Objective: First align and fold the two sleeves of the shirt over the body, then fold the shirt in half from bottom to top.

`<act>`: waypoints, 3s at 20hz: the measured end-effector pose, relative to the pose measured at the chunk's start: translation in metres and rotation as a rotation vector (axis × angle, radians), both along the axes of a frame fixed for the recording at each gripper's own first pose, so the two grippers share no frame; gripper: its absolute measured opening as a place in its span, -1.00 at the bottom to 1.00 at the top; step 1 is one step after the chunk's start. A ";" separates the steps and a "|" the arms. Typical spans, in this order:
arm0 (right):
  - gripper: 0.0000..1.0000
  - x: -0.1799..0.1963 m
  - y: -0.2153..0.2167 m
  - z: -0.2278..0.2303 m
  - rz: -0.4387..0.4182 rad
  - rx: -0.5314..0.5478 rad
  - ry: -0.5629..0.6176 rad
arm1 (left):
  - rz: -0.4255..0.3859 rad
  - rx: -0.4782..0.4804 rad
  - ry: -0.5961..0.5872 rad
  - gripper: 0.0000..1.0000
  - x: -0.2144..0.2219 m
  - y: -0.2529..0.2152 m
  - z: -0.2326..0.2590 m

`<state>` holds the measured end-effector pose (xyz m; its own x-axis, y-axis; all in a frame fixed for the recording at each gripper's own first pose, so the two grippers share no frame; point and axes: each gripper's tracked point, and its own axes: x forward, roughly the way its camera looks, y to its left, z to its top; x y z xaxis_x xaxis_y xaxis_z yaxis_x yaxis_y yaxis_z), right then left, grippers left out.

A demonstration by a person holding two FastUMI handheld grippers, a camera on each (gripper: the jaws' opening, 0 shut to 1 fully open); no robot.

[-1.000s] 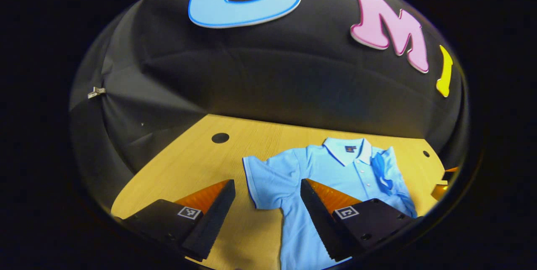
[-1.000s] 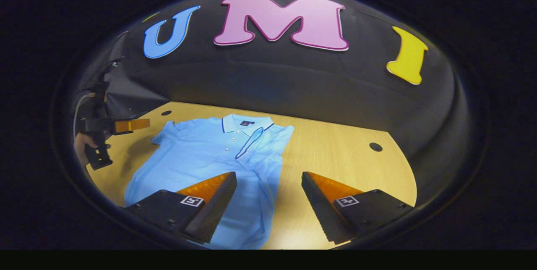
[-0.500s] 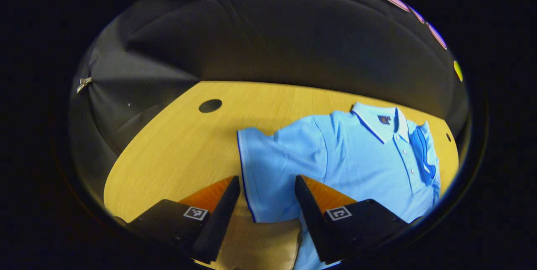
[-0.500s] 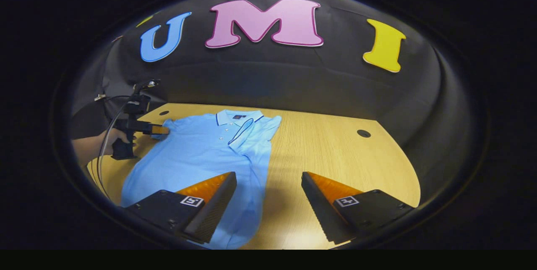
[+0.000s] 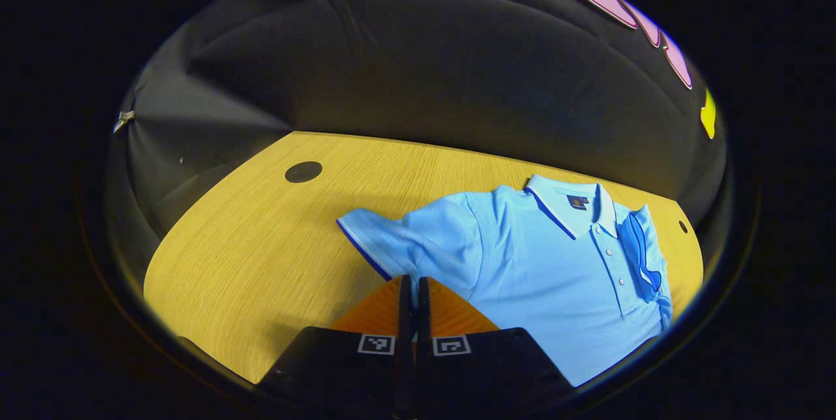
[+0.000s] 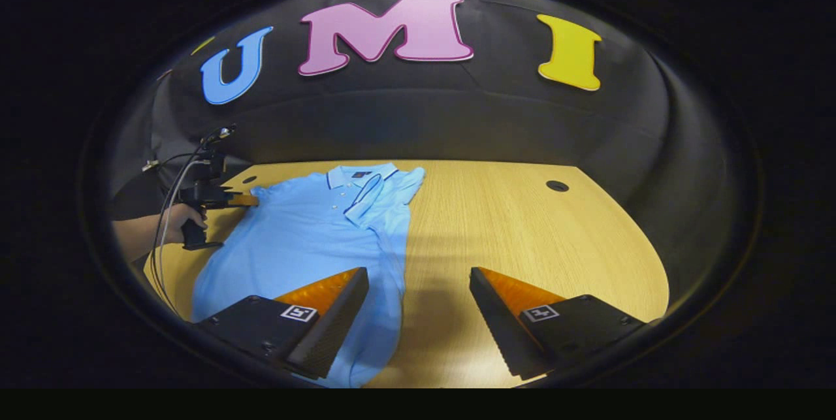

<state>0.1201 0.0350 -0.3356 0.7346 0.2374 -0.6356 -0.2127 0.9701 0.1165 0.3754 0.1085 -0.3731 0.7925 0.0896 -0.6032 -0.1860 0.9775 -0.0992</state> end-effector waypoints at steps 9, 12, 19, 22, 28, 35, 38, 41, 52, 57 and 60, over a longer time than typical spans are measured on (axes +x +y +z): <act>0.96 -0.003 -0.010 0.002 -0.010 -0.006 -0.006 | -0.121 0.191 -0.076 -0.88 0.016 -0.038 0.050; 0.96 -0.005 -0.012 0.005 -0.019 -0.009 -0.009 | -0.255 0.265 -0.116 -0.87 0.019 -0.091 0.078; 0.96 -0.027 -0.007 0.004 -0.024 0.006 0.004 | -0.482 0.163 -0.187 -0.06 -0.012 -0.213 0.105; 0.95 -0.047 0.002 0.004 -0.023 0.028 0.027 | -0.513 0.130 -0.198 0.69 -0.051 -0.216 0.110; 0.98 -0.109 0.026 0.002 -0.007 0.073 0.114 | -0.398 0.069 -0.134 0.97 -0.192 -0.153 0.105; 0.97 -0.178 0.032 -0.020 -0.025 0.026 0.197 | -0.265 0.025 0.062 0.99 -0.336 -0.101 0.044; 0.97 -0.192 0.032 -0.031 -0.038 0.001 0.208 | -0.244 0.019 0.104 0.99 -0.360 -0.106 0.026; 0.92 -0.205 0.035 -0.049 -0.034 -0.026 0.245 | -0.270 0.084 0.142 0.94 -0.371 -0.113 0.006; -0.77 -0.202 0.058 -0.052 0.020 -0.019 0.271 | -0.351 0.058 0.190 -0.41 -0.377 -0.150 -0.004; -0.90 -0.202 0.060 -0.052 0.065 0.042 0.321 | -0.343 0.036 0.197 -0.87 -0.374 -0.151 -0.004; -0.97 -0.202 0.059 -0.051 0.080 0.054 0.361 | -0.346 0.001 0.239 -0.87 -0.372 -0.152 -0.002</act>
